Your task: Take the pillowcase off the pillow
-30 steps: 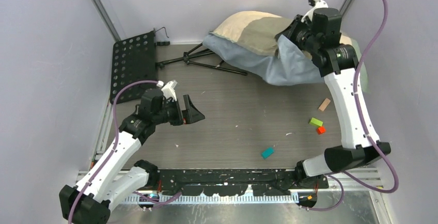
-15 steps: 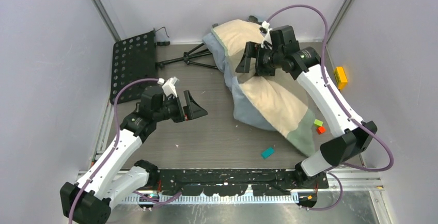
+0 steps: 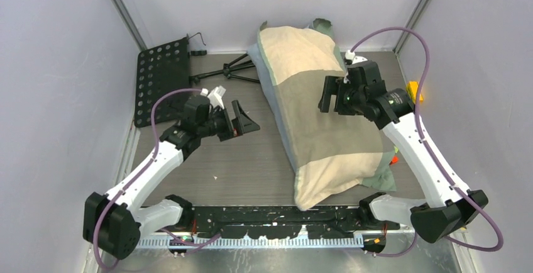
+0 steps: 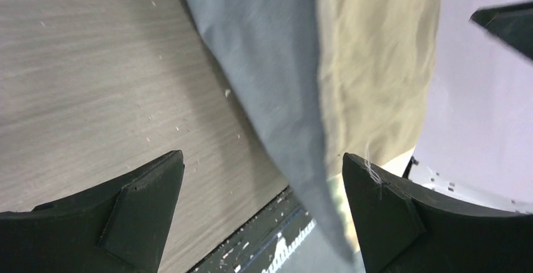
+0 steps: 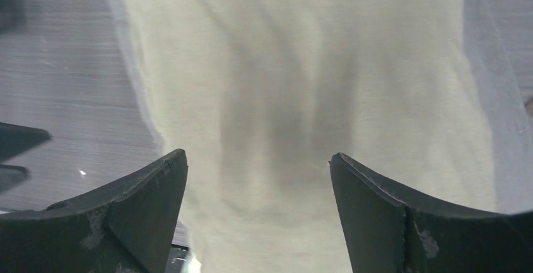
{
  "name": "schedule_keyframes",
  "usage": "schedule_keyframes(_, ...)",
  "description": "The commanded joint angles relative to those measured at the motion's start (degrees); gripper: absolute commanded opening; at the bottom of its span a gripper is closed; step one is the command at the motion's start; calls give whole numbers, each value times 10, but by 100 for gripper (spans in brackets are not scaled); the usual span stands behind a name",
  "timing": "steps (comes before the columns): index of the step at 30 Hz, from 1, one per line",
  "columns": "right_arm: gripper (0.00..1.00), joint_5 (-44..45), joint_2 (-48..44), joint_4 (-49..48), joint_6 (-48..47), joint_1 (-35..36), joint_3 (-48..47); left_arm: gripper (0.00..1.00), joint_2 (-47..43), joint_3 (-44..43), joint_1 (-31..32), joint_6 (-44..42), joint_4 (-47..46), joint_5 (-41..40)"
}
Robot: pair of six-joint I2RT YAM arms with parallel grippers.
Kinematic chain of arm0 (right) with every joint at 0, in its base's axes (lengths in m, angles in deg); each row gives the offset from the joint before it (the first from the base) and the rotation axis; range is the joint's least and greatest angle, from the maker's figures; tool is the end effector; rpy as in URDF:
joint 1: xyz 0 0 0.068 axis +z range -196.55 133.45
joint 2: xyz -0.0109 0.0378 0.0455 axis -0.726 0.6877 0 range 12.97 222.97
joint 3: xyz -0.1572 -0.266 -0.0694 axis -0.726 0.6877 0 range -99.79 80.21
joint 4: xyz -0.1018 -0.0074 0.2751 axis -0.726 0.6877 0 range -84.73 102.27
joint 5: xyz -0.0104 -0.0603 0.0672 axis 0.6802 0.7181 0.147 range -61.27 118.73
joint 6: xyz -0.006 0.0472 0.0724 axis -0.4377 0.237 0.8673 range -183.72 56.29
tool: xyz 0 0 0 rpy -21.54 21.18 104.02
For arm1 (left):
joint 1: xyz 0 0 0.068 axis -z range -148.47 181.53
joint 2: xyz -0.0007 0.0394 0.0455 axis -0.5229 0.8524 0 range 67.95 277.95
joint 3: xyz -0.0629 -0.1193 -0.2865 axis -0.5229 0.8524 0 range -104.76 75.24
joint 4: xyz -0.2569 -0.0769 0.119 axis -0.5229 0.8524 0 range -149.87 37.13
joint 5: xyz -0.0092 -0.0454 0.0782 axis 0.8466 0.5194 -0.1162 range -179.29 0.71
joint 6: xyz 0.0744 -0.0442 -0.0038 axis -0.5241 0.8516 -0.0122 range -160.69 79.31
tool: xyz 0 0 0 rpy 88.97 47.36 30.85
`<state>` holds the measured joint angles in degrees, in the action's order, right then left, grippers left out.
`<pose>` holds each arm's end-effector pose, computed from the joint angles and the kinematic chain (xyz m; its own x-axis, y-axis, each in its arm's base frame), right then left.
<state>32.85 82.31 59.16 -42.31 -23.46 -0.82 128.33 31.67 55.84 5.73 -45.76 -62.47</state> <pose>0.2627 0.1060 0.4170 -0.7002 0.0971 -0.7073 -0.0932 0.9698 0.2254 0.2351 -0.1441 0.2859 -0.8445 -0.3278 -0.4235 0.1574 0.6039 -0.7813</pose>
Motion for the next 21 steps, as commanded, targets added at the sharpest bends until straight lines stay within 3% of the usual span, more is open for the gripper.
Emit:
schedule_keyframes(1, 87, 48, -16, -15, 23, -1, 50, 100, 55, -107, 1, -29, -27, -62)
schedule_keyframes(5, 85, 61, -39, -28, 61, -1, 100, 100, 157, -181, 0, 6, -54, -92)
schedule_keyframes(15, 84, -55, -125, -7, 95, 3, 192, 99, 402, -369, -11, -16, -81, -99)
schedule_keyframes(19, 83, -43, -140, -11, 109, 4, 226, 87, 496, -443, -11, 5, -118, -62)
schedule_keyframes(21, 74, -43, -137, -19, 115, 3, 236, 75, 521, -464, -10, 13, -131, -59)
